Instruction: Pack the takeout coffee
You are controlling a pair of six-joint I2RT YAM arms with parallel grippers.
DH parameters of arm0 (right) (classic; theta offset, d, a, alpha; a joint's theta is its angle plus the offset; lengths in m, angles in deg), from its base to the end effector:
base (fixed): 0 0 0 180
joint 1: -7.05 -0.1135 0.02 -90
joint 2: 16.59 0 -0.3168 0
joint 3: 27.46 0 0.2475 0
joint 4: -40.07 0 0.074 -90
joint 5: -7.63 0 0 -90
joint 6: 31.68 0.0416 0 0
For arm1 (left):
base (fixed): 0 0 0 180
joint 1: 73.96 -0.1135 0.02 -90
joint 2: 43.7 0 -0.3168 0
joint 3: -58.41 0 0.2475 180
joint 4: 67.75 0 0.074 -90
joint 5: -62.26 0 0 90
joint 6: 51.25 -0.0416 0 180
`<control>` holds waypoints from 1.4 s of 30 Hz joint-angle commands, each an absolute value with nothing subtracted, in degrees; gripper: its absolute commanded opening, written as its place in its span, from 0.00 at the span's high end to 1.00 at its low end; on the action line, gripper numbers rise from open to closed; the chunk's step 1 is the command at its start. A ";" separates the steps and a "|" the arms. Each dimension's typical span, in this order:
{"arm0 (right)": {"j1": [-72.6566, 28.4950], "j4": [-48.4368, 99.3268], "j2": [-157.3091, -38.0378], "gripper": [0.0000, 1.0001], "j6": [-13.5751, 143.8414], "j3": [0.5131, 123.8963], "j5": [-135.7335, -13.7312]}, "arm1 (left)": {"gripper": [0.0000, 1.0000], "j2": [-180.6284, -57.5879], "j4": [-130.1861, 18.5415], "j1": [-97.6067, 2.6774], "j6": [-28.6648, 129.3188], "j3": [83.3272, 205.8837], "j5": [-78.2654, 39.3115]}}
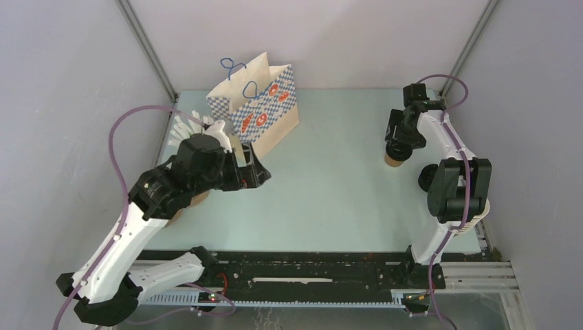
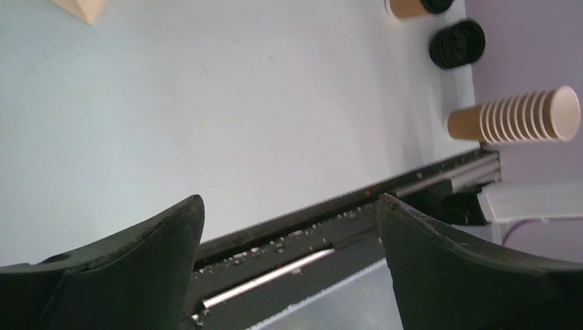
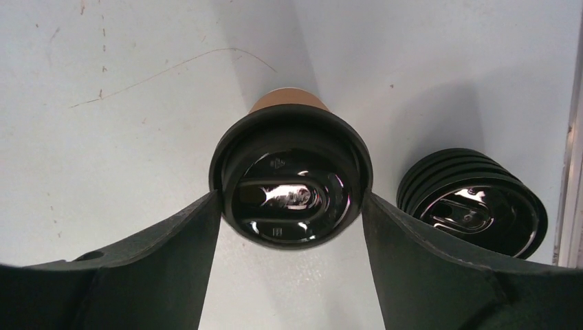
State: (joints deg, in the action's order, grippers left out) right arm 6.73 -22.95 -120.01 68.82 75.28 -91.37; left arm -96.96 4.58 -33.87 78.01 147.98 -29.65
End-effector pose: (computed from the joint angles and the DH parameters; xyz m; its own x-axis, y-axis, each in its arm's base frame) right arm 0.3920 -0.0043 0.3155 -0.8698 0.1751 -0.4612 0.2261 0.9724 -0.0571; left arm 0.0953 -0.0784 0.4460 -0.7426 -0.2016 -0.6387 0.1977 0.8451 -0.4967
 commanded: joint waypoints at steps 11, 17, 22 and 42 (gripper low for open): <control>3.07 -26.26 -113.93 0.00 72.25 77.11 -90.29 | 0.00 -107.44 1.25 -49.86 72.20 170.66 -37.45; -7.87 -26.43 -102.71 0.00 72.66 77.16 -83.44 | 0.00 -111.19 -8.52 -54.61 75.04 167.81 -35.47; -18.15 -24.39 -94.32 0.00 74.40 69.86 -70.30 | 0.02 -115.67 -13.07 -56.46 73.44 167.46 -35.85; -15.91 -25.59 -82.90 0.00 72.29 55.42 -58.28 | 0.36 -137.29 -8.94 -56.55 64.62 181.09 -37.48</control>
State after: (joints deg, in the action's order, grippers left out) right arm -18.10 -25.62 -85.78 73.61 57.57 -60.77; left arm -138.31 -9.56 -56.16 64.79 175.83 -35.55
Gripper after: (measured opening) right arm 0.993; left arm 0.662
